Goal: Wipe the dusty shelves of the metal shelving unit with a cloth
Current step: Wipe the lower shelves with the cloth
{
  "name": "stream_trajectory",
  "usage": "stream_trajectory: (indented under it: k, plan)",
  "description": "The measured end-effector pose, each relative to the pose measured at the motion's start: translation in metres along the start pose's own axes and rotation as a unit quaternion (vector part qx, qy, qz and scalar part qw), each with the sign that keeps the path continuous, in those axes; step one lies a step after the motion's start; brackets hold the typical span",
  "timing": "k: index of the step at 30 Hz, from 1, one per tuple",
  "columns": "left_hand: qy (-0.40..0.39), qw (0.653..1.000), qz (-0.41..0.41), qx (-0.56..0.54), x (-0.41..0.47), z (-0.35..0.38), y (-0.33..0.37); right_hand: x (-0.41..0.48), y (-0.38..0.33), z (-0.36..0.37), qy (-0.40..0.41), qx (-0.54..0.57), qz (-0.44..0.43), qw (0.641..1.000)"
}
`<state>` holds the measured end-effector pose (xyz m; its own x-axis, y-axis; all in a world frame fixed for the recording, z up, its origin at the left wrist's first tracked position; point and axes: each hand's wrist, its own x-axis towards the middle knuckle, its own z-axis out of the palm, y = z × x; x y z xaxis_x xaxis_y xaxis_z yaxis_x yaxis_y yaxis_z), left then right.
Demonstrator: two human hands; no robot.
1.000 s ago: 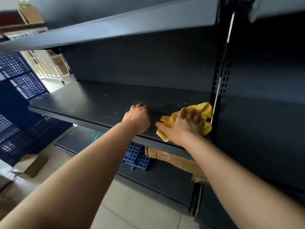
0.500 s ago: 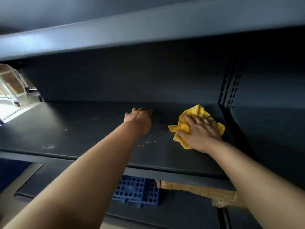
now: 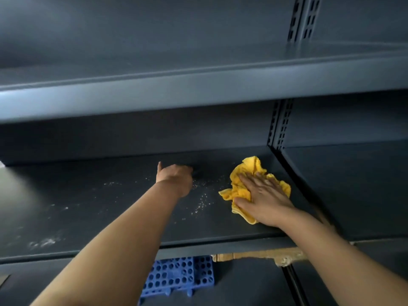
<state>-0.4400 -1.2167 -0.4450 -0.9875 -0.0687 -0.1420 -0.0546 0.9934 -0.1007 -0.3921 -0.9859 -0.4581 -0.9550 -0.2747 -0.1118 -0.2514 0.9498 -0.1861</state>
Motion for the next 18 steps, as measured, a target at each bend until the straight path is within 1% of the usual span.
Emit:
stream_trajectory:
  k: [2,7,11,15,18]
  plan:
    - [0.003,1.000,0.000,-0.004,0.000,0.000,-0.002,0.001,0.000,0.000,0.002,0.001,0.001,1.000]
    - [-0.021,1.000,-0.017,0.012,-0.001,-0.005,0.003,0.000,-0.001,0.002,0.005,0.003,0.001,1.000]
    - [-0.017,0.998,-0.031,-0.049,-0.006,-0.003,0.004,-0.001,0.002,-0.001,0.000,0.010,-0.017,1.000]
    - [-0.030,0.998,-0.021,-0.059,-0.005,-0.003,0.003,0.007,0.002,-0.005,-0.011,0.006,-0.026,1.000]
    - [-0.018,0.991,-0.034,-0.126,-0.013,-0.009,0.000,0.019,0.002,-0.005,-0.008,0.002,-0.016,1.000]
